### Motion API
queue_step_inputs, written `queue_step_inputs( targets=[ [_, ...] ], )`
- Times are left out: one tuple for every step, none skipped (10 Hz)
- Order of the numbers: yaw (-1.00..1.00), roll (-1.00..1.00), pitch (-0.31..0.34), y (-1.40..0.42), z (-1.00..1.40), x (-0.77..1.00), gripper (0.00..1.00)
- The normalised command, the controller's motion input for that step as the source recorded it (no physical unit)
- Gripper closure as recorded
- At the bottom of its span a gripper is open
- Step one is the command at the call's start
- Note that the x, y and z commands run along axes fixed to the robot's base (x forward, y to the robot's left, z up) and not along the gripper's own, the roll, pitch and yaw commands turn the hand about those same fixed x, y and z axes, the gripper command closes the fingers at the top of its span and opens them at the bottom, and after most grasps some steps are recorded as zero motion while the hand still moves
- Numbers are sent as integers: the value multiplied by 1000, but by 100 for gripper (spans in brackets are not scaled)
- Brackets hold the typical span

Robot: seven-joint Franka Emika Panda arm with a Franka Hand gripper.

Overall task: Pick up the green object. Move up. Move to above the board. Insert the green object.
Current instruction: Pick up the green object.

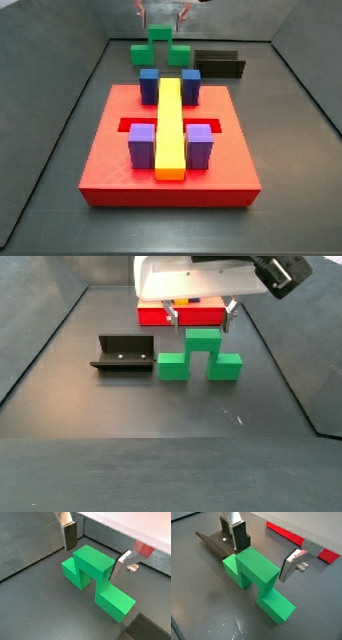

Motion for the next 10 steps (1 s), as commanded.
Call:
queue_step_inputs(
  targets=[
    [0,-29,7,23,-234,-103,0],
    [0,-14,9,46,-231,-77,0],
    [0,-3,11,74,-206,-34,0],
    [0,-10,19,83,-177,-3,0],
    [0,-6,16,131,-166,-3,0],
    [0,-7,16,129,-166,0,0],
    [0,-7,10,77,-174,-3,0],
    [0,0,0,9,-191,-20,0],
    [0,0,0,0,-160,-37,0],
    [0,0,0,0,-80,0,0]
  ],
)
